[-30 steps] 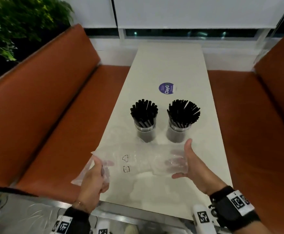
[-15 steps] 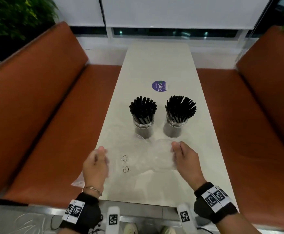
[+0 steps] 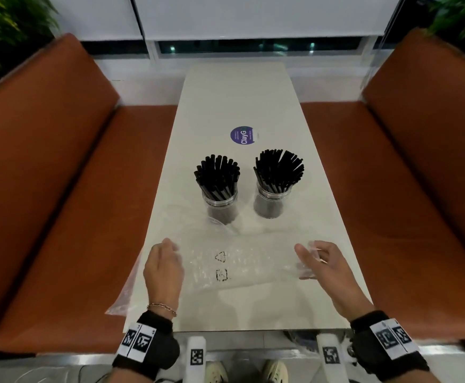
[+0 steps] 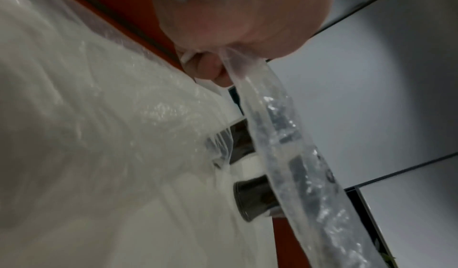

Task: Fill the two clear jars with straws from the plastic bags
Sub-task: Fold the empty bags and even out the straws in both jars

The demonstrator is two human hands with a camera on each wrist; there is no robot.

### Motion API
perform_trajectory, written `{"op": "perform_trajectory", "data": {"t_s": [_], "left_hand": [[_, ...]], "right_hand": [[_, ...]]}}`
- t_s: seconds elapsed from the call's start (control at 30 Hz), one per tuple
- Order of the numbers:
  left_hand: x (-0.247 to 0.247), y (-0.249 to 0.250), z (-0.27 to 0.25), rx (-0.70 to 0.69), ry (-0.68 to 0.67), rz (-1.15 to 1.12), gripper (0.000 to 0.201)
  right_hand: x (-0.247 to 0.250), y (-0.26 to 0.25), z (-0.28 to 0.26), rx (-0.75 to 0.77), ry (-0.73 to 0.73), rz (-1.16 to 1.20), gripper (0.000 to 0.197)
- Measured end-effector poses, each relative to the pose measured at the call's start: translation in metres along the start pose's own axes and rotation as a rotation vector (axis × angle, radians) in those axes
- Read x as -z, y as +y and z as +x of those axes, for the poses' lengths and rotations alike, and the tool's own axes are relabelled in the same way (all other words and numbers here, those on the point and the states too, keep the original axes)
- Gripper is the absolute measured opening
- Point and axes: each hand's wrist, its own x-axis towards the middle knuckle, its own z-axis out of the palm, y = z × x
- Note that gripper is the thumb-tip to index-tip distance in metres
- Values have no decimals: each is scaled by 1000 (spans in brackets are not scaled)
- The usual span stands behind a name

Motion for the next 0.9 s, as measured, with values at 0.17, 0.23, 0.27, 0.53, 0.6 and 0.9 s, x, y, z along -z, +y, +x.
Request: {"op": "perform_trajectory", "data": {"t_s": [0.17, 0.23, 0.27, 0.53, 0.6, 0.9], "left_hand": [[-31, -6, -15, -64, 67, 18, 34], [-34, -6, -15, 9, 19, -43, 30], [-35, -6, -13, 34, -5, -57, 28], [-47, -5, -4, -483, 77, 516, 35], [-52, 1, -8, -421, 59, 538, 48], [-67, -35, -22, -181, -276, 527, 14]], "right_hand": [[25, 27, -6, -54, -177, 208, 74], [35, 34, -5, -40, -213, 202, 67], [40, 34, -5, -40, -195, 182, 65], [70, 25, -6, -10, -115, 26, 49], [75, 30, -3, 12, -77, 16, 47], [95, 62, 17, -93, 43, 99, 46]]}}
